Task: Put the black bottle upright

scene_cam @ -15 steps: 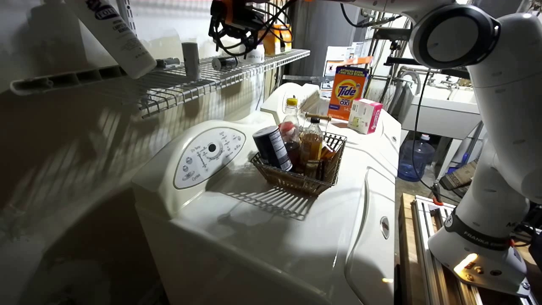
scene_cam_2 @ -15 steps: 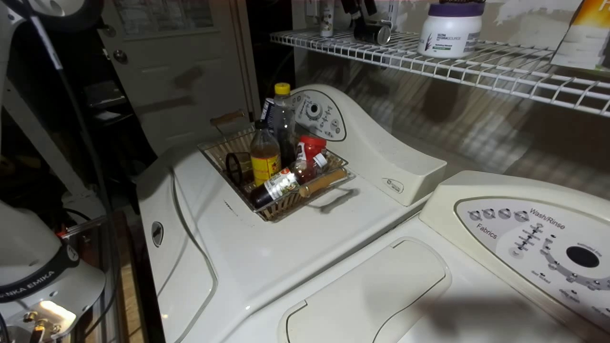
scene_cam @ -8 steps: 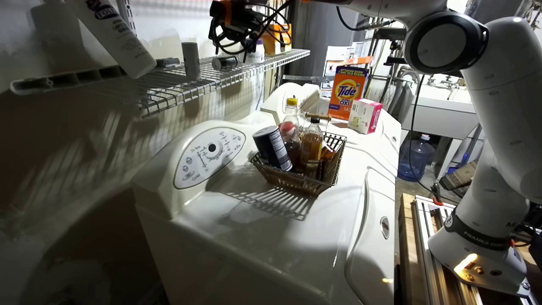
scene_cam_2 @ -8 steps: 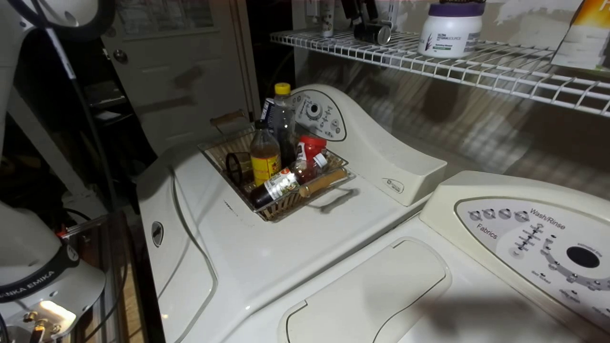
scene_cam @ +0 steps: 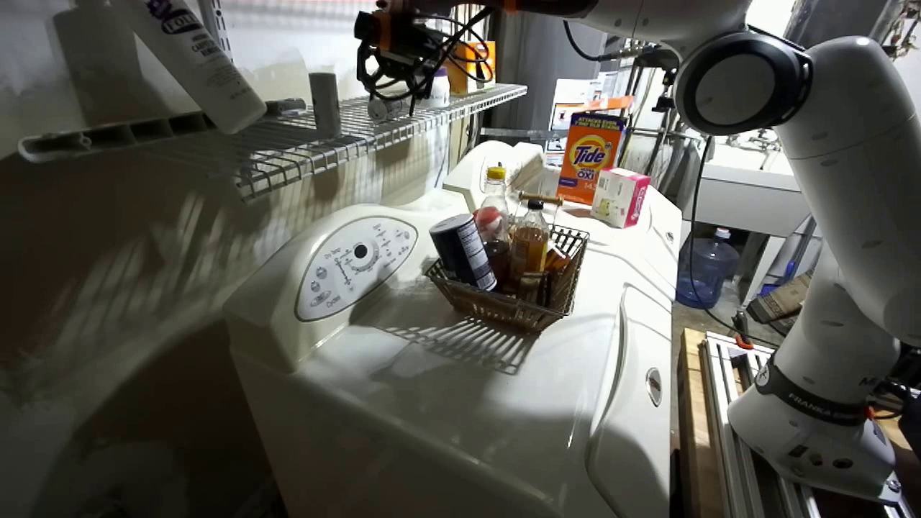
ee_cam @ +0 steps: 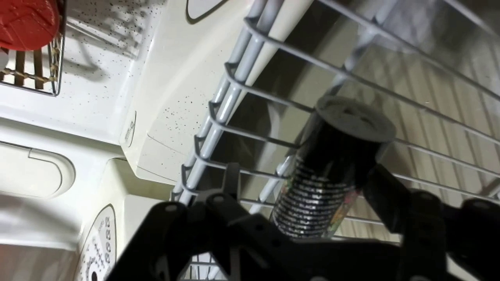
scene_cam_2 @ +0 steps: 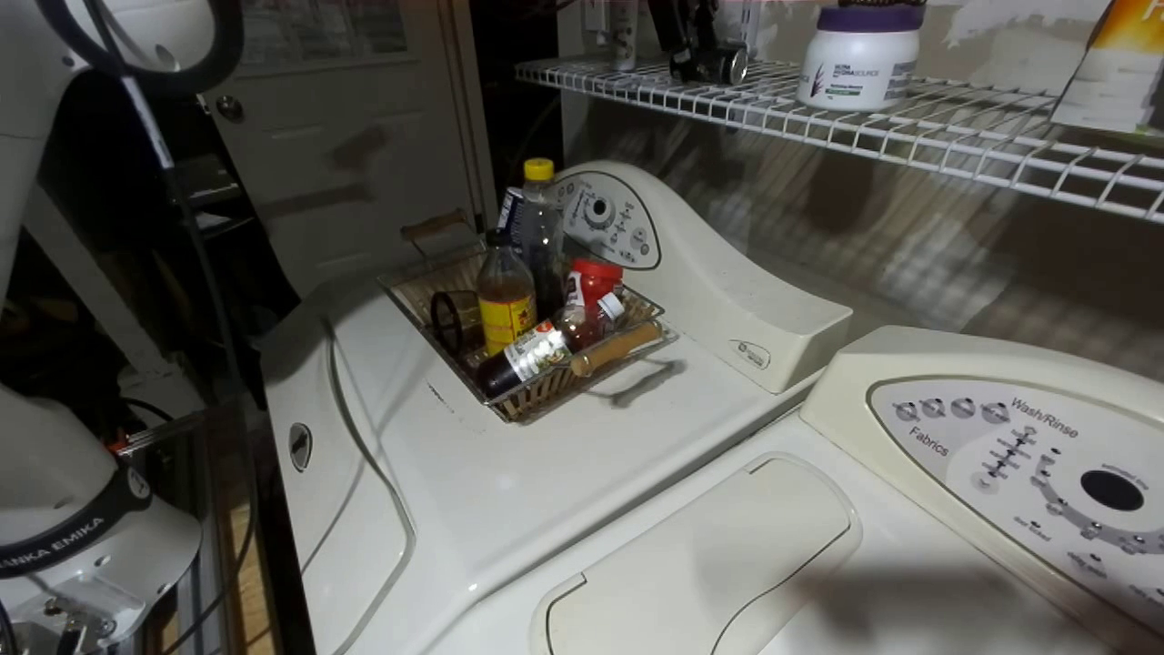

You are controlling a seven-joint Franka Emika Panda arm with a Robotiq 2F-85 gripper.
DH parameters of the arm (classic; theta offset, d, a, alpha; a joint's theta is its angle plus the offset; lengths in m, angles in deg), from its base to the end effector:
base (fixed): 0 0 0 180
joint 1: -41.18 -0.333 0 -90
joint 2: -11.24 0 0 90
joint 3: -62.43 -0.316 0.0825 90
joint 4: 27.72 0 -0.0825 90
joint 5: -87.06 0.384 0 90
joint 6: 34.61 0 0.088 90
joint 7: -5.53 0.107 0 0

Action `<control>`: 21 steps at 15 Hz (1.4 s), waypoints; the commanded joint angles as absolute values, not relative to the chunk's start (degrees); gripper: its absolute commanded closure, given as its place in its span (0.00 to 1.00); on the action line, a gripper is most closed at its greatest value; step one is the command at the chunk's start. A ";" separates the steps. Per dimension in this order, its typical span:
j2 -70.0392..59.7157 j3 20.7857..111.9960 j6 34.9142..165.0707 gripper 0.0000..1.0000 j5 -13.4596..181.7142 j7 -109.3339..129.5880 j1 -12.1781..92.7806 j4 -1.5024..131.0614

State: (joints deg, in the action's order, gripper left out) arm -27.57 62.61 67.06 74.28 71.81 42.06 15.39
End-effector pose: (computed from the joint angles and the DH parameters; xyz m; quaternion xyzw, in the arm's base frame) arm 0.7492 -0.0321 0.5944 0.8169 -0.5394 0.2040 0.0026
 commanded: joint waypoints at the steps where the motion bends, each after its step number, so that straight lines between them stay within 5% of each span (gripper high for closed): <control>1: -29.97 62.02 64.22 0.47 76.08 72.23 42.68 11.02; 6: -30.34 61.92 62.90 0.81 76.93 73.19 43.23 10.10; 21: -27.71 55.80 63.70 0.81 101.87 86.59 53.14 10.53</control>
State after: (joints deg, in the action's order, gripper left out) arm -27.78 57.76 63.36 96.68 82.65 50.85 10.24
